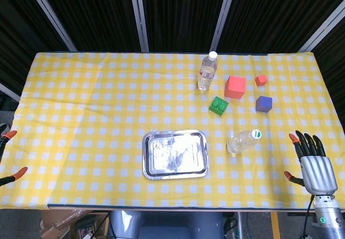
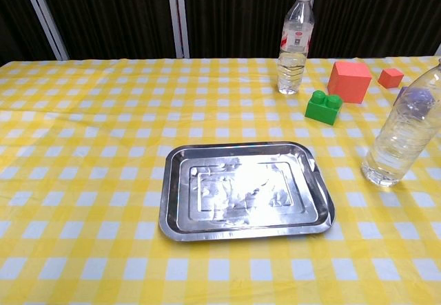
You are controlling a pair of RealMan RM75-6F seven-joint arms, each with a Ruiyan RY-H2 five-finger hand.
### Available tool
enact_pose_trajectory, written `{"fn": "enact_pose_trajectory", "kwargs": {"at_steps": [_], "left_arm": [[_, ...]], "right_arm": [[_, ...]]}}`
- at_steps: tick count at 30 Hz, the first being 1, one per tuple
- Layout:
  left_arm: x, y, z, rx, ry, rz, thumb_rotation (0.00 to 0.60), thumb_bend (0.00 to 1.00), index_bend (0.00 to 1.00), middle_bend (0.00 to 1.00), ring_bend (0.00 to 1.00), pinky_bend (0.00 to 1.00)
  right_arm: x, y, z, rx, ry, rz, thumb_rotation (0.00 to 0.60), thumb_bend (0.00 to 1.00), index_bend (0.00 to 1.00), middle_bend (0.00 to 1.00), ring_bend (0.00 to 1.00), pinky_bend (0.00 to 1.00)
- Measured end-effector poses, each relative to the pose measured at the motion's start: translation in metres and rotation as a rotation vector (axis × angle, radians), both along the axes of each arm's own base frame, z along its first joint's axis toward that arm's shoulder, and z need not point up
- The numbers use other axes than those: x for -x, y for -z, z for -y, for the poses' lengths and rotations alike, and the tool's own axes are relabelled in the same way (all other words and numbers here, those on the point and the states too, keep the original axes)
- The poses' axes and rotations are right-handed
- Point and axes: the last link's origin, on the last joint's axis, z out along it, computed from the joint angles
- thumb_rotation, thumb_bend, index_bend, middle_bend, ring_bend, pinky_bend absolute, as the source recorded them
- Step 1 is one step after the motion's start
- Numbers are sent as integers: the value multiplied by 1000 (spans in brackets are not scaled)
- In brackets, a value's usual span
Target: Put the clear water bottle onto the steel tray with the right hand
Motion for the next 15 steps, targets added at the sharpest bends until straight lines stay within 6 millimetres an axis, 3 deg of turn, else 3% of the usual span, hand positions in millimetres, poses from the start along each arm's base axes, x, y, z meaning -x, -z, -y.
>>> {"fn": "enact_pose_trajectory", "kwargs": {"at_steps": [15], "left_arm": [[-6,9,-7,19,18,6,600,169,135,21,0,0]], "right_arm": [[0,-4,-6,-8,-3,37,600,115,73,54,0,0]]}}
